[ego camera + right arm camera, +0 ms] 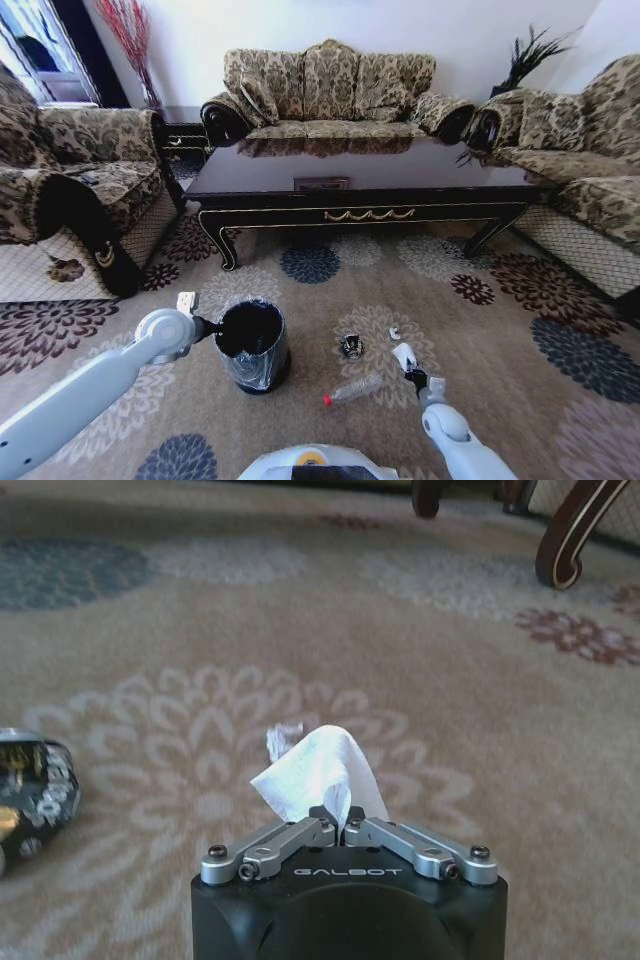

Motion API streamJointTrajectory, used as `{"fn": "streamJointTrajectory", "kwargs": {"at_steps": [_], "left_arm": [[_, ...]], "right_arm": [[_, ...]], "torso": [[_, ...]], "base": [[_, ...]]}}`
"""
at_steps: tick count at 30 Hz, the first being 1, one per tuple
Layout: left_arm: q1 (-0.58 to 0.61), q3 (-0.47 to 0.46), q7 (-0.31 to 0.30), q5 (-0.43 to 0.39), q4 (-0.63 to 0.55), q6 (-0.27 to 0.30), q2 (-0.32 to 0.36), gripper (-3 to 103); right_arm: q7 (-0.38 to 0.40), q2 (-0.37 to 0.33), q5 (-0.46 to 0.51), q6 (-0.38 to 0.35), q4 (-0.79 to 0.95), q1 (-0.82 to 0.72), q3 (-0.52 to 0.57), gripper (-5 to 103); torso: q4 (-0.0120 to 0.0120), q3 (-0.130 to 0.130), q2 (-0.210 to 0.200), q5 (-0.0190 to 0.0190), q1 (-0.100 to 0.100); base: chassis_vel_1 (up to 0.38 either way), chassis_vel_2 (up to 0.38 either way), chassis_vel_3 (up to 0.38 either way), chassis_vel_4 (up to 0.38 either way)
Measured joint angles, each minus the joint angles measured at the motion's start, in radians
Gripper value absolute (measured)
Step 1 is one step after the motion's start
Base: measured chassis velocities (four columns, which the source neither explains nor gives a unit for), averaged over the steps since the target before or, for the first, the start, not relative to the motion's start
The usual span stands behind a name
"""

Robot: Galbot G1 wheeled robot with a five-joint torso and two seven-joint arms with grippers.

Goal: Move to the front of the table and pick up the trash from the floor, then place it into the trash bin.

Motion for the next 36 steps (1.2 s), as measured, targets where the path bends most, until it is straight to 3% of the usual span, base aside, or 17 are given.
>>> {"fn": "streamJointTrajectory", "kwargs": {"at_steps": [10,16,21,26,27,29,36], "left_arm": [[-0.118,0.125,0.002,0.004,0.010,0.000,-0.008,4],[-0.226,0.251,-0.001,0.003,0.032,0.000,-0.029,4],[-0.318,0.333,-0.006,-0.015,0.048,0.000,-0.059,4],[-0.453,0.426,-0.046,-0.095,0.061,0.000,-0.119,4],[-0.597,0.554,-0.088,-0.139,0.094,0.000,-0.198,4],[-0.650,0.619,-0.095,-0.153,0.107,0.000,-0.231,4],[-0.718,0.713,-0.113,-0.165,0.132,0.001,-0.310,4]], "right_arm": [[-0.023,-0.054,-0.101,0.078,0.319,-0.101,0.030,0],[0.007,-0.096,-0.064,0.002,0.591,-0.117,-0.041,0],[0.010,-0.129,-0.042,-0.019,0.687,-0.130,-0.060,0],[-0.012,-0.167,-0.039,-0.018,0.751,-0.161,-0.039,0],[-0.026,-0.185,-0.021,-0.025,0.827,-0.188,-0.030,0],[-0.029,-0.185,-0.015,-0.035,0.856,-0.199,-0.040,0],[-0.045,-0.183,-0.022,-0.038,0.881,-0.244,-0.050,0]], "torso": [[-0.0003,0.000,0.000,-0.0003,0.000],[-0.0002,0.000,0.000,-0.0001,0.000],[0.0000,0.000,0.000,-0.0001,0.000],[-0.0006,0.000,0.000,0.0000,0.000],[-0.0007,0.000,0.000,0.0002,0.000],[0.0000,0.000,0.000,0.0001,0.000],[-0.0004,0.000,0.000,0.0001,0.000]], "base": [[0.000,0.000,0.000,0.000],[0.000,0.000,0.000,0.000],[0.000,0.000,0.000,0.000],[0.000,0.000,0.000,0.000],[0.000,0.000,0.000,0.000],[0.000,0.000,0.000,0.000],[0.000,0.000,0.000,0.000]]}}
